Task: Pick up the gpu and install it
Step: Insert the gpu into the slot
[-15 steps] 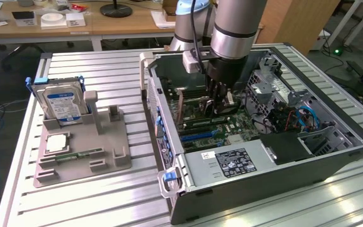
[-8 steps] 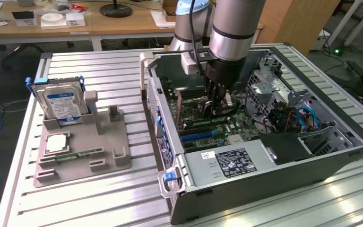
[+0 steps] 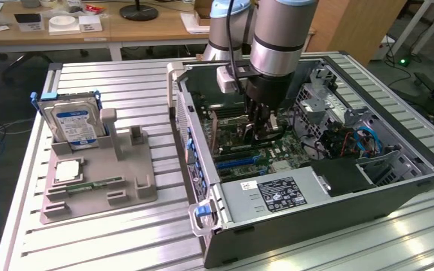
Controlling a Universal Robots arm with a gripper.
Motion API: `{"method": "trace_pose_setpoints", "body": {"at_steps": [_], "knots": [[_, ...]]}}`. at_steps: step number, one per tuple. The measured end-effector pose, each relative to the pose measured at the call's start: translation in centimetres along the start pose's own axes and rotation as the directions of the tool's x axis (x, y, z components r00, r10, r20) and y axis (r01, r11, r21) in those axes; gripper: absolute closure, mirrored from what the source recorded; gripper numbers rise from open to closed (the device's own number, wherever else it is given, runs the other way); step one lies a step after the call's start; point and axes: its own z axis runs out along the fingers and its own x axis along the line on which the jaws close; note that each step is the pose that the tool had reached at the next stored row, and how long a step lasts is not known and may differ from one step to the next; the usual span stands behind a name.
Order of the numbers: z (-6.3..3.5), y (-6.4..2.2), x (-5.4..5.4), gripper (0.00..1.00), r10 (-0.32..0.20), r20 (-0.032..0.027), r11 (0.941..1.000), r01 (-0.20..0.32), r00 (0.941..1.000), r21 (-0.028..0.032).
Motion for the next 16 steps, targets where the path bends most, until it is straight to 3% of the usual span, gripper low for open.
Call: {"method": "trace_pose_setpoints", "body": {"at_steps": [3, 16], "knots": [[0.17, 0.04, -0.01, 0.72, -0.001, 0.0006, 1.0, 0.001, 1.0, 0.0035], [0.72, 0.62, 0.52, 0.72, 0.0, 0.0005, 1.0, 0.0, 1.0, 0.0035]]}}
